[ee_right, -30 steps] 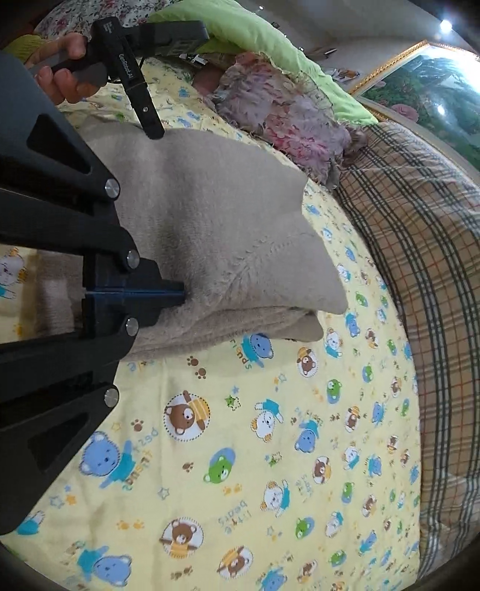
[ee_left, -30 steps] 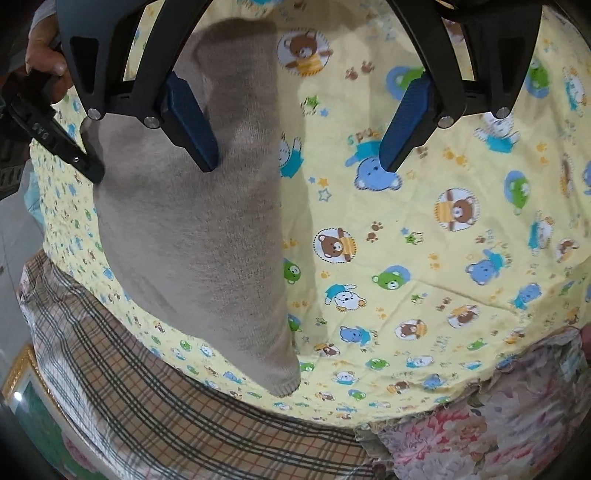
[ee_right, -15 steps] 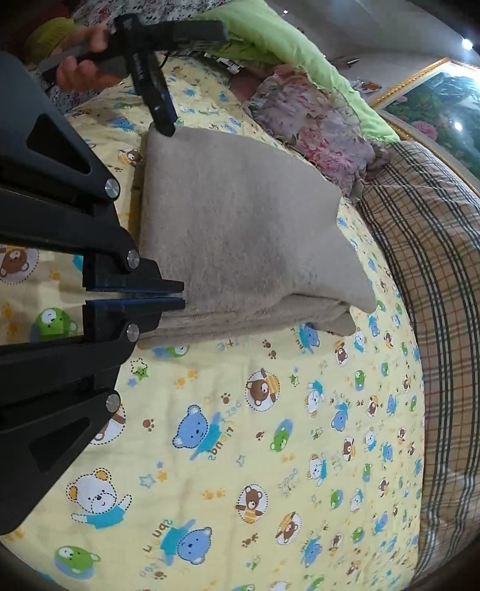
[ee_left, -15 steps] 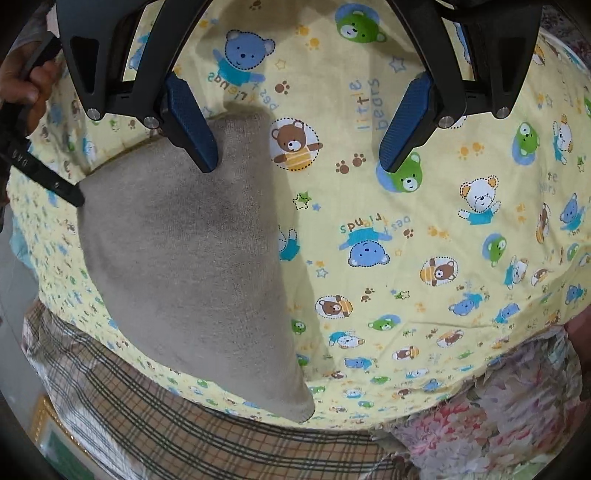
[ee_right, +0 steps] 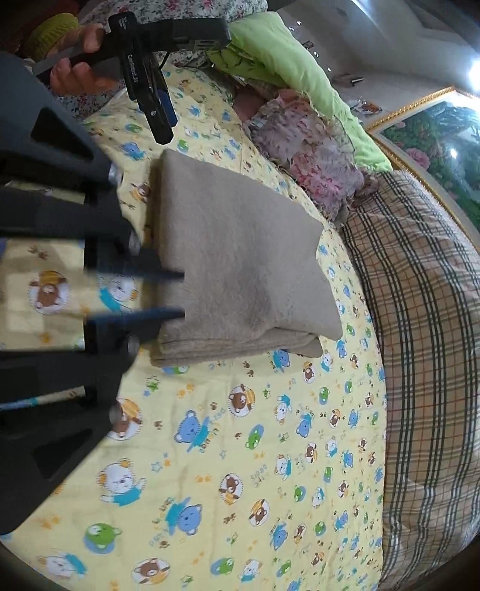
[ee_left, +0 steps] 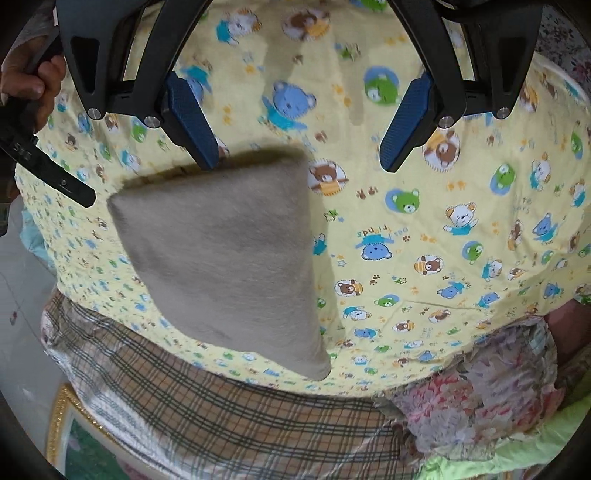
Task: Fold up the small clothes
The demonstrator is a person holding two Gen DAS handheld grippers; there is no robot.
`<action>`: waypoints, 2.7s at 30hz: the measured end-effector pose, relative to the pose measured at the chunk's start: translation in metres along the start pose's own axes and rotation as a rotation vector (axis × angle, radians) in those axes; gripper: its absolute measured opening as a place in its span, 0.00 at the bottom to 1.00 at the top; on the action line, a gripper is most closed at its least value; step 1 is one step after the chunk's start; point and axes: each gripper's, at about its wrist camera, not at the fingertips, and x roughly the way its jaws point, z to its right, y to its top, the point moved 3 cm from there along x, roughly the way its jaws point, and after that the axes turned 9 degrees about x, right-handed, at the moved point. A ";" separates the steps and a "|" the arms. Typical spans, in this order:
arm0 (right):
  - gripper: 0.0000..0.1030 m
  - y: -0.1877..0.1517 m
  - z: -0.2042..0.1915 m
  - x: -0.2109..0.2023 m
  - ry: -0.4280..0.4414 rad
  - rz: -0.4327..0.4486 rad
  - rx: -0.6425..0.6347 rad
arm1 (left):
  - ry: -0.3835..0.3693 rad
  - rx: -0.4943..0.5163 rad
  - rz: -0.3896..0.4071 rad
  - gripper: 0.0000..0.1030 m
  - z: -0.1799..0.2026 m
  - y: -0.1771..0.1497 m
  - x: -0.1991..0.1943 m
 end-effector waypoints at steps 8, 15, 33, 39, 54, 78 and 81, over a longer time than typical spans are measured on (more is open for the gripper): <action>0.56 -0.026 -0.006 -0.028 -0.003 0.067 -0.053 | 0.110 0.042 0.050 0.90 0.014 -0.027 -0.019; 0.70 -0.049 -0.003 -0.035 -0.018 0.084 -0.055 | 0.184 0.109 0.071 0.90 0.026 -0.047 -0.025; 0.89 -0.059 -0.033 -0.041 -0.058 0.114 -0.203 | 0.156 0.099 0.097 0.93 0.024 -0.043 -0.047; 0.99 -0.039 -0.050 -0.052 -0.036 0.174 -0.272 | 0.185 0.091 0.201 0.98 0.019 -0.017 -0.067; 0.99 -0.032 -0.035 -0.009 -0.057 0.152 -0.254 | 0.198 0.100 0.146 1.00 0.020 -0.014 -0.017; 0.99 -0.031 -0.026 0.022 -0.047 0.078 -0.235 | 0.221 0.094 0.030 1.00 0.014 -0.015 0.018; 0.99 -0.031 -0.026 0.023 -0.046 0.074 -0.235 | 0.227 0.098 0.027 1.00 0.013 -0.014 0.017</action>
